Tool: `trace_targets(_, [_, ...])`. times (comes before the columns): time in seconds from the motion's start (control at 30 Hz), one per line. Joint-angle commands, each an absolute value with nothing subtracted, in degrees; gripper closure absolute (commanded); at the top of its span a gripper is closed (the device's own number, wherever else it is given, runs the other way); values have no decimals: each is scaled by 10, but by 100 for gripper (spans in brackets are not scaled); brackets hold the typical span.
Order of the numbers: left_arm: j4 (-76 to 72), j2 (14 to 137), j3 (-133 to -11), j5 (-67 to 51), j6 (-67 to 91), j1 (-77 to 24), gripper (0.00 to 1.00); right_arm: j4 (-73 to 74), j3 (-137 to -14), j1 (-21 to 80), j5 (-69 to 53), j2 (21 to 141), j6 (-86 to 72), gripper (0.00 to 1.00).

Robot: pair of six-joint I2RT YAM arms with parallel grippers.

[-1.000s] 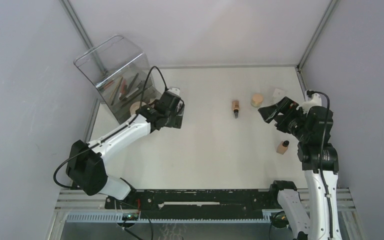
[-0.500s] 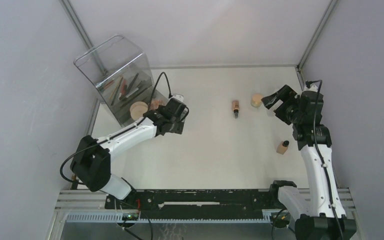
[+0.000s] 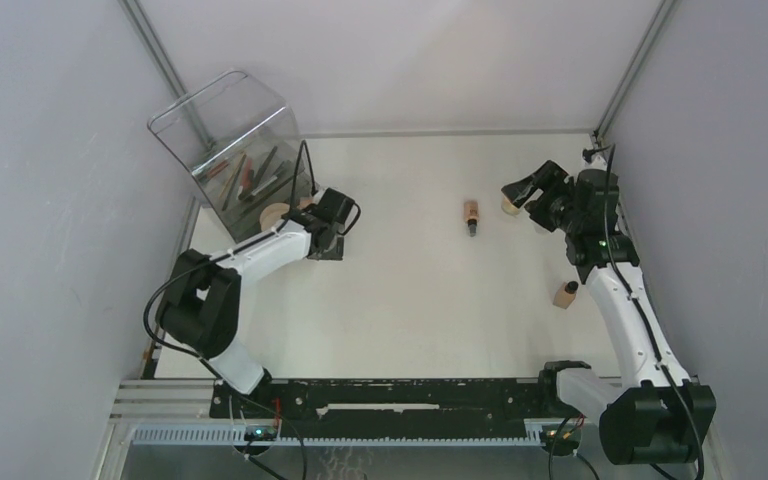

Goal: Organize the makeup
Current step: Close the drawer in the storage box.

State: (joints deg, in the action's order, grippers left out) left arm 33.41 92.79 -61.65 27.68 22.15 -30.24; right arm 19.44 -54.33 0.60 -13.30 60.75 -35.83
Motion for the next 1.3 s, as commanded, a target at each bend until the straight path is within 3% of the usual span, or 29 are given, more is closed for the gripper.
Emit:
trace_targets(0.0, [312, 947, -651, 268, 256, -302, 36, 102, -525, 17, -169, 606, -381, 22])
trace_targets(0.43, [322, 999, -757, 422, 237, -267, 41, 105, -467, 4, -189, 545, -348, 24])
trace_targets(0.77, [389, 908, -872, 402, 161, -236, 39, 81, -444, 7, -218, 539, -354, 25])
trace_targets(1.0, [426, 785, -936, 343, 139, -199, 32, -61, -443, 154, -233, 647, -357, 29])
trace_targets(1.17, [471, 742, -960, 298, 154, -112, 31, -167, -494, 288, -253, 790, -309, 43])
trace_targets(1.27, [481, 729, -954, 268, 176, -43, 31, -186, -565, 341, -314, 909, -303, 69])
